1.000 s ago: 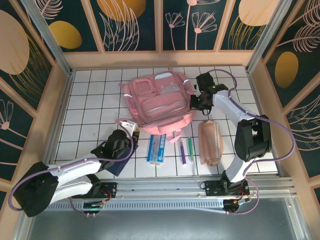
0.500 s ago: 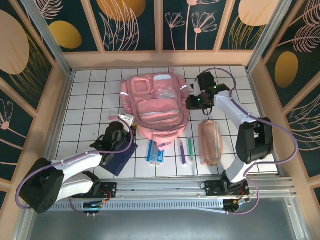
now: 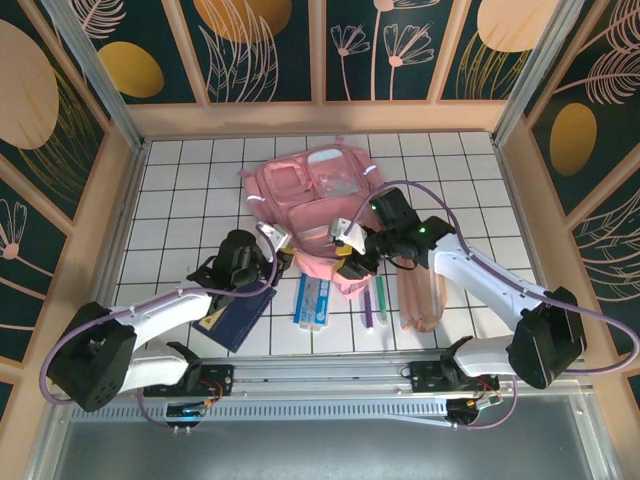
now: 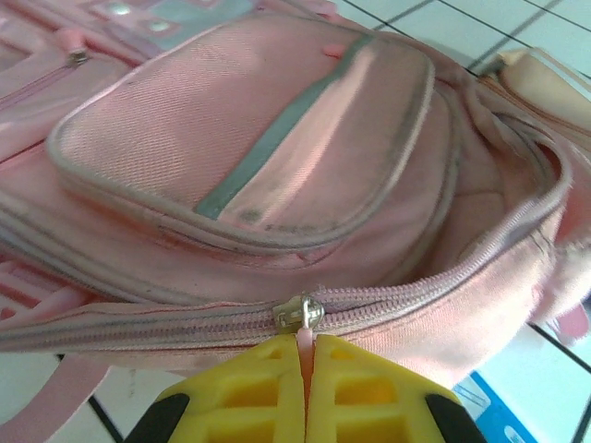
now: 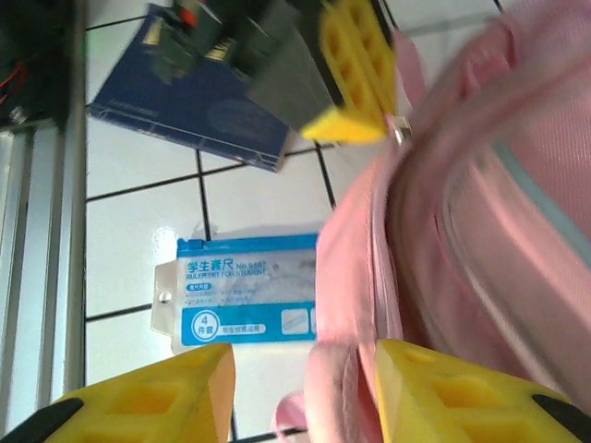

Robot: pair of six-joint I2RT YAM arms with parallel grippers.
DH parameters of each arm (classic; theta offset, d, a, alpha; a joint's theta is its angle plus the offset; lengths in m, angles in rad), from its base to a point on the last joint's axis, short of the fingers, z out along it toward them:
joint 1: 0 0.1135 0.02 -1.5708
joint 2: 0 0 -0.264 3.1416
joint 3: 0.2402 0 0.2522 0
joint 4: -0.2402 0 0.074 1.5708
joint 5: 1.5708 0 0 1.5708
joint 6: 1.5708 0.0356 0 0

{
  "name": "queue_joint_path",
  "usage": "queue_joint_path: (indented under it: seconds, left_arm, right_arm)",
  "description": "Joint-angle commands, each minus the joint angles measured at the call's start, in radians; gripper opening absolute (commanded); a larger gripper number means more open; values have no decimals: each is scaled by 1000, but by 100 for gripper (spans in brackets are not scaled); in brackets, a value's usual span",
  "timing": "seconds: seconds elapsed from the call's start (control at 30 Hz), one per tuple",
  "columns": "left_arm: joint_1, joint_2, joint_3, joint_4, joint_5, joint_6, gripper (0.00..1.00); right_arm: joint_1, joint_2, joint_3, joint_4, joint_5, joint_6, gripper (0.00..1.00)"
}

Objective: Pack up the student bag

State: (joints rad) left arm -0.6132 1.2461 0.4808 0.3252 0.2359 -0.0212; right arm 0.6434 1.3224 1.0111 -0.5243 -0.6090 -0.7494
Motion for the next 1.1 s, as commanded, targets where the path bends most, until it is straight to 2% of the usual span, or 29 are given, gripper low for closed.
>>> queue_joint_path:
  seconds: [0.0,0.1,0.33,0.8,0.97,1.07]
  left_arm:
    - [4,-11,11,89,139,94,0]
    - [3,-31,-16,112,153,138,0]
    - [3,-30,-22,97,184,171,0]
    - [4,-13,-9,102,207,181,0]
    - [3,-10,-7,107,209,178,0]
    - [4,0,-5,114,216,166,0]
  right_arm:
    - [-3,72,39,0,-79,-245,40]
    - [10,152,73,-27,-18,-328,32]
    - [50,226,41,160,142,-245,33]
    - [50,265,29,171,181,-173,31]
    - [71,246,-13,236,242,-167,17]
    - [100,239,-37,260,265,-178,23]
